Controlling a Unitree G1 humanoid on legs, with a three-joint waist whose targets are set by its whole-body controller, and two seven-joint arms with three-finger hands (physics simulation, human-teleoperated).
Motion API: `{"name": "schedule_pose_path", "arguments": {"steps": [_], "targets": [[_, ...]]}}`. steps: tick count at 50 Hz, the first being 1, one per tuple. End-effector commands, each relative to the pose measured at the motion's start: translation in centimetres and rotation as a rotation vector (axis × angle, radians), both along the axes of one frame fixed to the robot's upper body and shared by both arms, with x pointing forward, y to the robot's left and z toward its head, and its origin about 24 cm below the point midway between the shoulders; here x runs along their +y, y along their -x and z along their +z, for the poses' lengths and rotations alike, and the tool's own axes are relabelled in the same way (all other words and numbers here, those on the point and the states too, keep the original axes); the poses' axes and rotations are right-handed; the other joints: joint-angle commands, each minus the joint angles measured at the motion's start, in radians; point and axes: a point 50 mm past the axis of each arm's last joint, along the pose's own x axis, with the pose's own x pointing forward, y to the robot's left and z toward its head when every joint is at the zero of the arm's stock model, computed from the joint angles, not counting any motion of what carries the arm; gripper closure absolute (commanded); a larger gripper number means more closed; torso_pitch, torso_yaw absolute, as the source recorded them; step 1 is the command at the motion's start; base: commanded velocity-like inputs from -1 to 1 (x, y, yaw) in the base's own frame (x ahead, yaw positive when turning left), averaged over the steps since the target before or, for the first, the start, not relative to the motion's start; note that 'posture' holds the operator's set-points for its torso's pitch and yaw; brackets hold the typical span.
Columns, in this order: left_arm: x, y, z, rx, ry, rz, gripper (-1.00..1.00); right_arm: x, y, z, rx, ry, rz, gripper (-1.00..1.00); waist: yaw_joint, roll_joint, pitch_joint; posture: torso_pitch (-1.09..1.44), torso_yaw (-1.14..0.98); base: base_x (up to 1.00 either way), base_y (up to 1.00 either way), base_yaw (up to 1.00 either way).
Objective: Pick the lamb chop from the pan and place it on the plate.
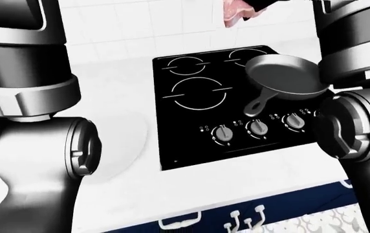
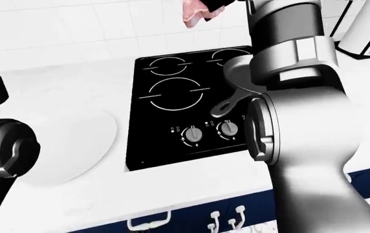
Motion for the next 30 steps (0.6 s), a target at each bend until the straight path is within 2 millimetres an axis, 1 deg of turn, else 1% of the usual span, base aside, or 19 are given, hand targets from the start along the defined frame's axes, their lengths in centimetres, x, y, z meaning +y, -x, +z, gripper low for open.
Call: {"name": "schedule_pose_path", "arguments": {"steps": [1, 2, 3, 4, 5, 6, 8, 11, 12, 15, 18, 19, 20, 21, 23, 24, 25, 26, 30], "targets": [[0.18, 0.95, 1.48, -0.075, 0.0, 0.013, -1.0, 0.56, 1.24, 2.84, -0.109, 0.005, 0.028, 1.0, 0.003, -0.004, -0.028, 0.0, 0.0, 0.0, 0.3, 0.0], [0.13, 1.02, 1.55, -0.076, 0.0, 0.011, -1.0, 0.44, 1.25, 2.82, -0.11, 0.003, 0.026, 1.0, -0.001, 0.017, -0.026, 0.0, 0.0, 0.0, 0.3, 0.0], [0.12, 1.01, 1.51, -0.075, -0.001, 0.011, -1.0, 0.43, 1.22, 2.75, -0.11, 0.003, 0.026, 1.0, -0.005, 0.048, -0.03, 0.0, 0.0, 0.0, 0.3, 0.0], [0.1, 1.01, 1.49, -0.075, -0.003, 0.012, -1.0, 0.47, 1.22, 2.71, -0.109, 0.001, 0.028, 1.0, -0.006, 0.09, -0.039, 0.0, 0.0, 0.0, 0.3, 0.0], [0.1, 1.02, 1.53, -0.075, -0.003, 0.012, -1.0, 0.48, 1.2, 2.69, -0.109, 0.001, 0.028, 1.0, -0.007, 0.036, -0.029, 0.0, 0.0, 0.0, 0.3, 0.0], [0.13, 1.04, 1.57, -0.076, -0.002, 0.013, -1.0, 0.49, 1.15, 2.62, -0.109, 0.001, 0.029, 1.0, -0.012, 0.052, -0.028, 0.0, 0.0, 0.0, 0.3, 0.0], [0.11, 1.02, 1.52, -0.075, -0.003, 0.012, -1.0, 0.54, 1.12, 2.61, -0.108, 0.0, 0.031, 1.0, -0.012, 0.034, -0.035, 0.0, 0.0, 0.0, 0.3, 0.0], [0.2, 1.04, 1.56, -0.076, -0.001, 0.013, -1.0, 0.62, 1.16, 2.7, -0.109, 0.001, 0.031, 1.0, -0.016, 0.006, -0.027, 0.0, 0.0, 0.0, 0.3, 0.0], [0.22, 1.07, 1.58, -0.077, 0.0, 0.013, -1.0, 0.63, 1.18, 2.72, -0.109, 0.001, 0.031, 1.0, -0.018, 0.0, -0.023, 0.0, 0.0, 0.0, 0.3, 0.0], [0.35, 1.13, 1.69, -0.078, 0.001, 0.015, -1.0, 0.67, 1.18, 2.73, -0.11, 0.002, 0.031, 1.0, -0.02, -0.02, -0.023, 0.0, 0.0, 0.0, 0.3, 0.0], [0.4, 1.16, 1.75, -0.079, 0.001, 0.016, -1.0, 0.7, 1.24, 2.86, -0.109, 0.002, 0.033, 1.0, -0.017, -0.052, -0.024, 0.0, 0.0, 0.0, 0.3, 0.0], [0.4, 1.15, 1.78, -0.08, 0.001, 0.017, -1.0, 0.7, 1.21, 2.81, -0.109, 0.002, 0.033, 1.0, -0.014, -0.071, -0.026, 0.0, 0.0, 0.0, 0.31, 0.0], [0.39, 1.15, 1.79, -0.08, 0.001, 0.016, -1.0, 0.69, 1.21, 2.81, -0.109, 0.003, 0.033, 1.0, -0.011, -0.104, -0.034, 0.0, 0.0, 0.0, 0.31, 0.0], [0.37, 1.16, 1.78, -0.08, 0.001, 0.016, -1.0, 0.69, 1.18, 2.75, -0.109, 0.002, 0.034, 1.0, -0.012, -0.074, -0.027, 0.0, 0.0, 0.0, 0.37, 0.0], [0.32, 1.18, 1.78, -0.08, 0.0, 0.016, -1.0, 0.65, 1.14, 2.64, -0.109, 0.001, 0.034, 1.0, -0.004, -0.093, -0.041, 0.0, 0.0, 0.0, 0.44, 0.0], [0.31, 1.18, 1.81, -0.08, 0.0, 0.015, -1.0, 0.63, 1.16, 2.65, -0.109, 0.001, 0.034, 1.0, -0.002, -0.09, -0.047, 0.0, 0.0, 0.0, 0.43, 0.0], [0.28, 1.17, 1.81, -0.08, -0.001, 0.015, -1.0, 0.59, 1.21, 2.75, -0.109, 0.001, 0.033, 1.0, 0.004, -0.078, -0.06, 0.0, 0.0, 0.0, 0.44, 0.0], [0.25, 1.17, 1.81, -0.08, -0.001, 0.015, -1.0, 0.57, 1.2, 2.72, -0.11, 0.001, 0.032, 1.0, 0.006, -0.077, -0.059, 0.0, 0.0, 0.0, 0.44, 0.0], [0.26, 1.27, 1.91, -0.081, -0.001, 0.015, -1.0, 0.66, 1.17, 2.67, -0.109, 0.001, 0.035, 1.0, 0.012, -0.036, -0.045, 0.0, 0.0, 0.0, 0.45, 0.0]]}}
